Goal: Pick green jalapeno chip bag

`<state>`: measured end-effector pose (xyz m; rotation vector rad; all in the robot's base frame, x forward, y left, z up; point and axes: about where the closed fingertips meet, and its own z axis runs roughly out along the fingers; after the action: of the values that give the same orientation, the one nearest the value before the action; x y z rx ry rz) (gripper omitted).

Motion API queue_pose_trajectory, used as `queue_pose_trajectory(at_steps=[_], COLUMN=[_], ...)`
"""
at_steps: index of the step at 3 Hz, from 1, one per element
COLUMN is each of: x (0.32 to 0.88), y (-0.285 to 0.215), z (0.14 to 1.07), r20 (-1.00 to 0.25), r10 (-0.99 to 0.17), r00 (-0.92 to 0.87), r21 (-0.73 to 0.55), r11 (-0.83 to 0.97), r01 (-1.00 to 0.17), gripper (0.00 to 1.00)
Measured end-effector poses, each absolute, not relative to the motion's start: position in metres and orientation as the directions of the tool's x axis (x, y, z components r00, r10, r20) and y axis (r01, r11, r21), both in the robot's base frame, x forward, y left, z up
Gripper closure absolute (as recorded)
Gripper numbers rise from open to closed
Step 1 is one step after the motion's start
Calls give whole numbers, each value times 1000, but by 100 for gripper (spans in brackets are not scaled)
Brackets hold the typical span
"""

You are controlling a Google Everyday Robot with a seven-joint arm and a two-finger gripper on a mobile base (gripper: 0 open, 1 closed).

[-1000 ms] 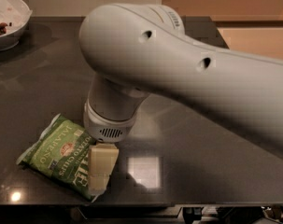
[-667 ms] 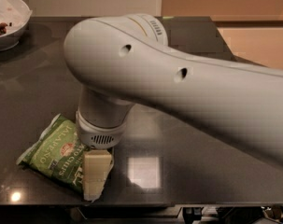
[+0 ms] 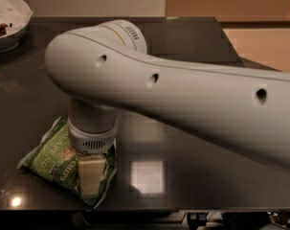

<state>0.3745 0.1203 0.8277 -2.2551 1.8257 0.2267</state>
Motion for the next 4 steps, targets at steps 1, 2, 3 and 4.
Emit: queue_pose_trajectory(at_steps=[1,2,3,4], x=[379,380,378,377], y=[120,113,99,82], z=[828,834,855,891], r20=[-255,-253,-257,-275], r10=[-945,-947,-941,-921], r00=[204,201,221,277], r21=[-59,-37,-45,-81], r11=[-195,-198,-217,-265], r01=[-979,-980,-975,-961], gripper=[41,64,87,100])
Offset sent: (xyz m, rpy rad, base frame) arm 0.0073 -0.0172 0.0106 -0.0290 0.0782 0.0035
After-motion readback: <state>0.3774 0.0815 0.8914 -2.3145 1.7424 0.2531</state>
